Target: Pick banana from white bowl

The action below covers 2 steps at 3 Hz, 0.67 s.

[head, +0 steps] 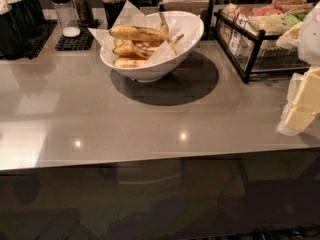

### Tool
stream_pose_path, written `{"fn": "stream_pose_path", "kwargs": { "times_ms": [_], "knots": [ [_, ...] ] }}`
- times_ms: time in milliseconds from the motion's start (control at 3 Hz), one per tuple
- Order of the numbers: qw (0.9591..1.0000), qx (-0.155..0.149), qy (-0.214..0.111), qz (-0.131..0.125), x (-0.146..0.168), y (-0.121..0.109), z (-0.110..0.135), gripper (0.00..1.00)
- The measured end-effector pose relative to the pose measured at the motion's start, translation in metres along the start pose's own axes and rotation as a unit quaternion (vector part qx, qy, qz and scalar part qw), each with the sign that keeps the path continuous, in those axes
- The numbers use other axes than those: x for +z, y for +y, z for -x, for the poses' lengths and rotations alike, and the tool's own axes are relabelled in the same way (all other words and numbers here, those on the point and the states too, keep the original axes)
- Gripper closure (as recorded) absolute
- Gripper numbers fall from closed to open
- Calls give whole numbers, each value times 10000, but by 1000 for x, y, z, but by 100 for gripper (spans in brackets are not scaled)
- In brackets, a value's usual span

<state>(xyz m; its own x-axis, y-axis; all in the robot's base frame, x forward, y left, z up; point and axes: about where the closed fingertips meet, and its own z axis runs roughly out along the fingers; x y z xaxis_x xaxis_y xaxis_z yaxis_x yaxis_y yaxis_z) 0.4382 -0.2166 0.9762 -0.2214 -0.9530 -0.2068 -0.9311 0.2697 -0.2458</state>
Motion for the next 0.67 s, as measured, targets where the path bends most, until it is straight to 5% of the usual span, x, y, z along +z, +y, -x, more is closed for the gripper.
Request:
{"fn": "stream_pose_path", "kwargs": {
  "times_ms": [333,667],
  "knots": [
    [10000,-1,-1,0,0,0,0,0],
    [9980,-510,-333,185,14,-20,32,0]
  ]
}}
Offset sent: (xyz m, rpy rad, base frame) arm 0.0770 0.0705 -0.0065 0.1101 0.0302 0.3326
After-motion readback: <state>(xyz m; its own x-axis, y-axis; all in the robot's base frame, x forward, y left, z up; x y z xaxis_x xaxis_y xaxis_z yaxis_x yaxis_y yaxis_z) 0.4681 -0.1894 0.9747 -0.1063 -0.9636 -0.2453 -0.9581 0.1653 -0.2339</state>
